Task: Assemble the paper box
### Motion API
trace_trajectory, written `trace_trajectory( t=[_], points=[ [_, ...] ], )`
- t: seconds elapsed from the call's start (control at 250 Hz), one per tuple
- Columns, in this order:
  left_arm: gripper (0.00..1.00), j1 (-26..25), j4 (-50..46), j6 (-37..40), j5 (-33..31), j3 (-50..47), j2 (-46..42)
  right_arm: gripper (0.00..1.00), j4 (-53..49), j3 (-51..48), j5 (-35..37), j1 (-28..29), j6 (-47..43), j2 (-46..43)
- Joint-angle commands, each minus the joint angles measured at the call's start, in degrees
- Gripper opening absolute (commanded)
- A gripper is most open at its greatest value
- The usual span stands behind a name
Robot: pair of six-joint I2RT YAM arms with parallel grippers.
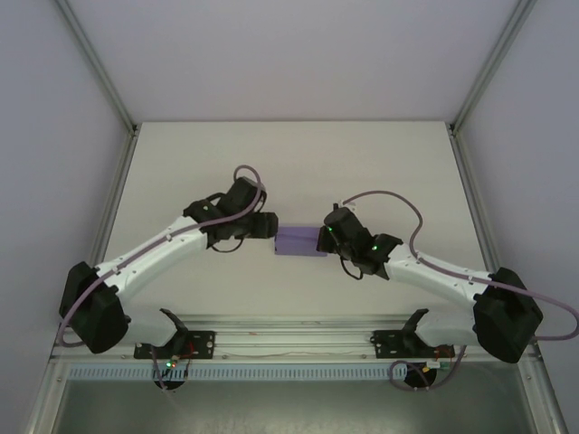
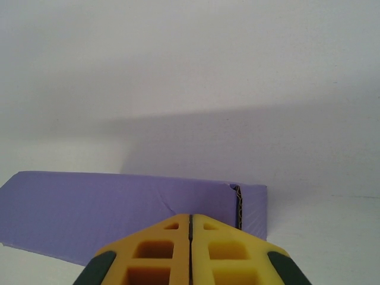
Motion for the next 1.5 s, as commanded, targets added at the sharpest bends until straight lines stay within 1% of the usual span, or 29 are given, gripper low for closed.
trace_trajectory(
  t=[0.0, 0.228, 0.32, 0.384, 0.484, 0.52, 0.576, 0.612, 0.668, 0.707, 0.775, 0.839, 0.883, 0.995, 1.083, 1.123, 1.167, 1.203, 1.251, 1.283, 1.339, 1.379, 1.415, 1.459, 1.495],
  points=[
    [0.59, -0.1, 5.6, 0.2, 7.7, -0.5, 2.8, 0.07, -18.9, -6.3, -5.6, 0.6, 0.3, 4.8],
    [0.59, 0.1, 7.4, -0.2, 8.7, -4.1, 5.7, 0.07, -18.7, -6.4, -5.2, 0.6, 0.6, 5.6],
    [0.51, 0.5, 7.3, -0.6, 7.6, -6.6, 6.5, 0.07, -18.5, -6.6, -5.2, 0.6, 0.7, 5.6],
    [0.49, 1.0, 8.6, -1.1, 7.5, -9.2, 6.8, 0.07, -18.2, -7.1, -4.8, 0.6, 1.0, 5.7],
    [0.37, 2.0, 11.4, -1.2, 7.8, -14.2, 7.3, 0.07, -16.5, -8.3, -4.4, 0.6, 1.6, 5.8],
    [0.33, 2.3, 12.6, -2.9, 8.9, -16.1, 7.4, 0.07, -15.5, -8.9, -4.4, 0.6, 2.2, 5.7],
    [0.32, 2.6, 15.1, -3.8, 10.2, -19.4, 7.2, 0.07, -13.7, -10.0, -4.7, 0.5, 3.1, 5.9],
    [0.29, 2.6, 17.0, -4.2, 10.5, -21.8, 6.9, 0.07, -12.6, -10.8, -4.8, 0.5, 3.5, 6.1],
    [0.26, 2.7, 19.2, -5.2, 10.2, -25.3, 6.6, 0.06, -10.4, -12.1, -4.3, 0.5, 4.6, 6.5],
    [0.21, 2.9, 20.3, -5.3, 10.0, -27.1, 6.8, 0.06, -9.1, -12.7, -4.0, 0.4, 5.3, 6.9],
    [0.08, 3.0, 20.4, -5.6, 9.6, -28.5, 7.4, 0.04, -8.2, -13.2, -4.0, 0.4, 6.1, 7.5],
    [0.06, 3.0, 21.2, -6.2, 9.9, -29.5, 7.8, 0.04, -8.0, -13.7, -4.1, 0.4, 6.6, 7.3],
    [0.03, 3.0, 22.0, -6.7, 9.9, -30.3, 7.8, 0.04, -7.8, -14.3, -3.9, 0.4, 7.2, 6.7],
    [0.02, 3.0, 22.0, -6.8, 9.2, -30.7, 7.5, 0.04, -8.2, -14.7, -2.6, 0.4, 7.2, 4.3],
    [0.03, 3.0, 21.3, -6.2, 8.5, -29.5, 6.6, 0.04, -7.5, -14.3, -2.8, 0.4, 5.5, 2.1],
    [0.03, 2.9, 20.8, -5.6, 8.6, -28.5, 6.0, 0.06, -7.3, -13.4, -3.1, 0.4, 4.4, 1.2],
    [0.03, 3.0, 20.0, -4.9, 8.5, -26.8, 5.3, 0.1, -6.8, -12.2, -3.7, 0.4, 3.3, 0.4],
    [0.03, 3.0, 18.7, -4.0, 8.1, -25.1, 4.8, 0.11, -6.3, -10.9, -3.6, 0.4, 2.7, 0.0],
    [0.05, 3.0, 17.3, -2.9, 8.2, -22.5, 4.4, 0.14, -5.6, -8.6, -3.9, 0.4, 1.5, -0.2],
    [0.1, 3.0, 16.6, -2.3, 8.4, -20.6, 4.1, 0.18, -5.2, -6.9, -4.5, 0.4, 0.6, -0.1],
    [0.23, 3.0, 16.0, -1.7, 9.0, -17.5, 3.8, 0.25, -4.4, -3.9, -4.9, 0.5, -1.0, -0.1],
    [0.28, 3.0, 15.5, -1.7, 9.2, -15.0, 3.5, 0.31, -4.1, -1.6, -5.0, 0.4, -2.8, 0.0],
    [0.34, 3.0, 15.0, 0.1, 9.2, -12.8, 3.3, 0.35, -4.1, 0.3, -4.6, 0.4, -4.1, -0.1],
    [0.43, 3.0, 14.6, 1.0, 8.3, -10.1, 2.9, 0.39, -4.3, 2.7, -3.9, 0.4, -6.3, -0.1],
    [0.48, 3.0, 14.6, 1.8, 7.4, -8.2, 2.5, 0.42, -4.2, 4.6, -3.3, 0.4, -8.3, -0.1]
  ],
)
